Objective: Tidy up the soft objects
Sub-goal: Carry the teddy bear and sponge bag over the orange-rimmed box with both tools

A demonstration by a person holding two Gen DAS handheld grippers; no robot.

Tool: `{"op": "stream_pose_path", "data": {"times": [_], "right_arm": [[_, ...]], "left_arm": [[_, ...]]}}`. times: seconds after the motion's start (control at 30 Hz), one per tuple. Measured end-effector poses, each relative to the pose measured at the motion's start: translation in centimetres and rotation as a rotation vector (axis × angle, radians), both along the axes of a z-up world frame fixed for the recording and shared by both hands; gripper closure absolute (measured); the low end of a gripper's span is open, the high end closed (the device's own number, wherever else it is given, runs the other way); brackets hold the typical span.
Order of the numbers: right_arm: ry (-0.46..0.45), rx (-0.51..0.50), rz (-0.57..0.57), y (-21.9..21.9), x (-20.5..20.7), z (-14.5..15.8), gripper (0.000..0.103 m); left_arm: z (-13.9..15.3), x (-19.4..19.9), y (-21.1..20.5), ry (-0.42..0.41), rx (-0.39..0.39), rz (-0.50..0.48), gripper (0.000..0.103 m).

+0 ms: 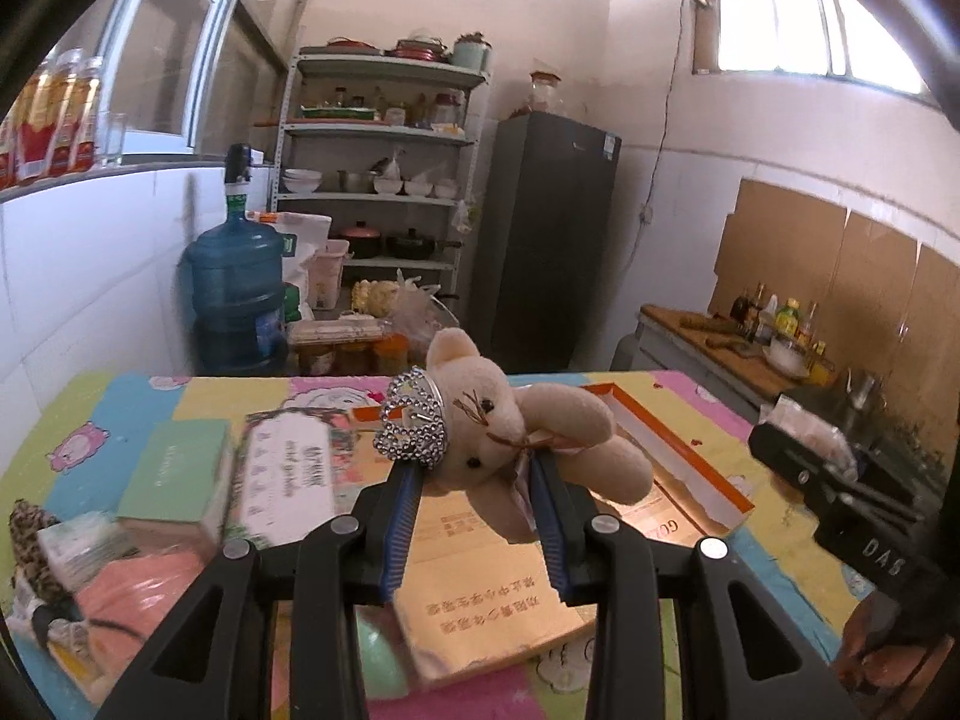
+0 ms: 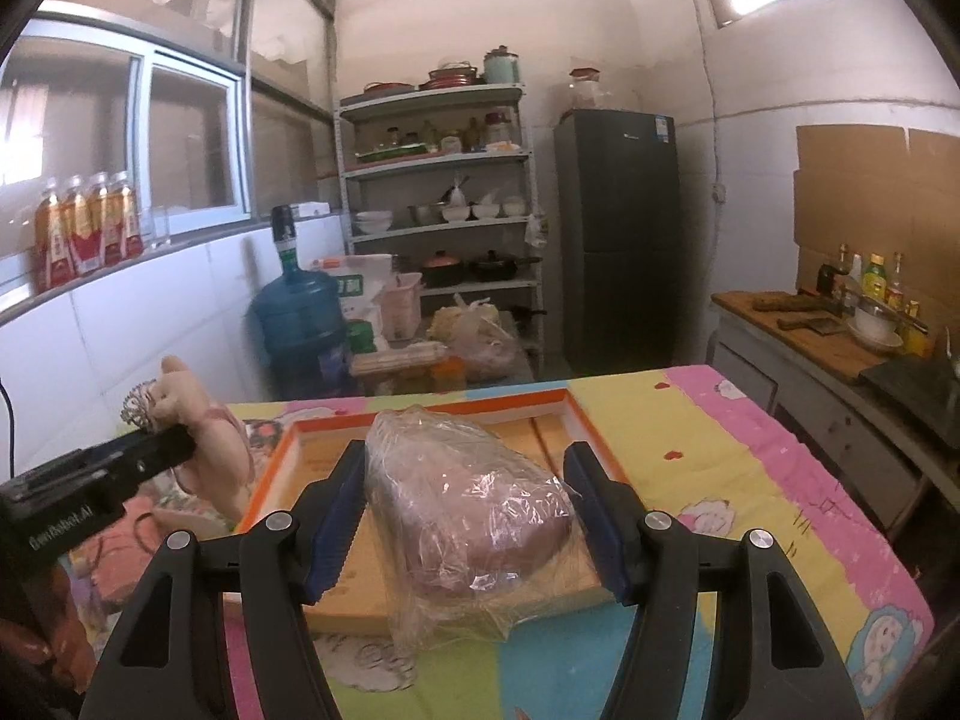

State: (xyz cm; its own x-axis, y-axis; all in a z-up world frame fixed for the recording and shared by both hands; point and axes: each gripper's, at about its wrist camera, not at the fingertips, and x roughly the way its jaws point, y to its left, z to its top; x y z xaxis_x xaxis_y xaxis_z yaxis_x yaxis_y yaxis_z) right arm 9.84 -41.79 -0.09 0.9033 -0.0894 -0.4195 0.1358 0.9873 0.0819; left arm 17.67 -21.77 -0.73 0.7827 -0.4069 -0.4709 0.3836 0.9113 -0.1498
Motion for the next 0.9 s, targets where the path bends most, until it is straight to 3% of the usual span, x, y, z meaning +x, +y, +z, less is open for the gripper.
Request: {"op": "stream_pose_path", "data": {"times": [0.4, 0.9], "right_arm": [[0.092, 0.025, -0.009, -3.8, 5.3, -2.5, 0.036], [0.215, 0.034, -0.012, -4.8, 9.7, -6.4, 0.036]], "left_arm": [[-3.1, 4.2, -4.7, 0.071, 0.064, -0.011, 0.066], [-6.0, 6.8, -6.3, 0.174, 0.085, -0.036, 0.066]]}}
